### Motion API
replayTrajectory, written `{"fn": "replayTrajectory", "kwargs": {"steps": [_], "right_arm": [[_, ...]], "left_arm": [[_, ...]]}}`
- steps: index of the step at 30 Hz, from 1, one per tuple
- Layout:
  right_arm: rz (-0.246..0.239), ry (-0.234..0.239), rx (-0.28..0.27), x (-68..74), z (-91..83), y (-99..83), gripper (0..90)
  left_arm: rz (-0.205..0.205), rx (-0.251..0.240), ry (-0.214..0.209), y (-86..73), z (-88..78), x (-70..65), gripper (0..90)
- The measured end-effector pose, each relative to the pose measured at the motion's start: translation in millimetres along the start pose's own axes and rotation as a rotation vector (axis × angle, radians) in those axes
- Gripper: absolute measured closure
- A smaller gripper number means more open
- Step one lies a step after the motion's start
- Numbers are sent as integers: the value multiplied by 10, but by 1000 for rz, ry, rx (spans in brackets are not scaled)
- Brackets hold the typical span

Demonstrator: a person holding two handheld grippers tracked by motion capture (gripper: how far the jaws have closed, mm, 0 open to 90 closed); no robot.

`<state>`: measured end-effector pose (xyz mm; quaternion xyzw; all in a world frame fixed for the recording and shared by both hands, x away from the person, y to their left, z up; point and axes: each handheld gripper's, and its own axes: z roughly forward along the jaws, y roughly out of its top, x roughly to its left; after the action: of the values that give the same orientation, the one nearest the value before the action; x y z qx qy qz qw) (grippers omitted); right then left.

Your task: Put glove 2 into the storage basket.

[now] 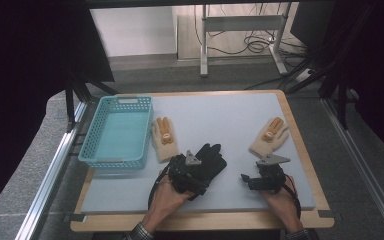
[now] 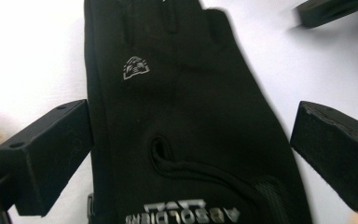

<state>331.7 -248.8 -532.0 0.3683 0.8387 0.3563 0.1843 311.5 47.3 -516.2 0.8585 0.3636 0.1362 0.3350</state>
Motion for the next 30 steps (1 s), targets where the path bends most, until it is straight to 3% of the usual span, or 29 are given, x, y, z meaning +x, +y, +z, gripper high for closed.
{"fn": "replayTrajectory", "kwargs": {"steps": [6,9,11,12,17,19,20,22,24,25,26,27,30], "right_arm": [[0,0,0,0,0,0,210],[0,0,0,0,0,0,210],[0,0,0,0,1,0,210],[0,0,0,0,0,0,210],[0,0,0,0,1,0,210],[0,0,0,0,1,0,210],[0,0,0,0,1,0,210],[0,0,0,0,1,0,210],[0,0,0,1,1,0,210],[0,0,0,1,1,0,210],[0,0,0,1,1,0,210],[0,0,1,0,1,0,210],[0,0,1,0,1,0,210]], "left_arm": [[-32,48,15,-49,128,113,0],[-61,60,-59,-68,185,151,0],[-56,66,-47,-64,202,110,0],[-19,75,-16,-56,221,45,0],[-27,92,-16,-36,204,77,25],[-29,95,-16,-25,185,98,84],[-32,91,-18,-23,171,122,171],[-37,89,-16,-21,147,160,211],[-28,90,-21,-14,123,192,330],[-20,91,-31,-2,105,216,453],[-20,91,-31,-2,105,216,510],[-19,85,-54,10,90,229,558],[-7,76,-52,26,62,226,661]]}}
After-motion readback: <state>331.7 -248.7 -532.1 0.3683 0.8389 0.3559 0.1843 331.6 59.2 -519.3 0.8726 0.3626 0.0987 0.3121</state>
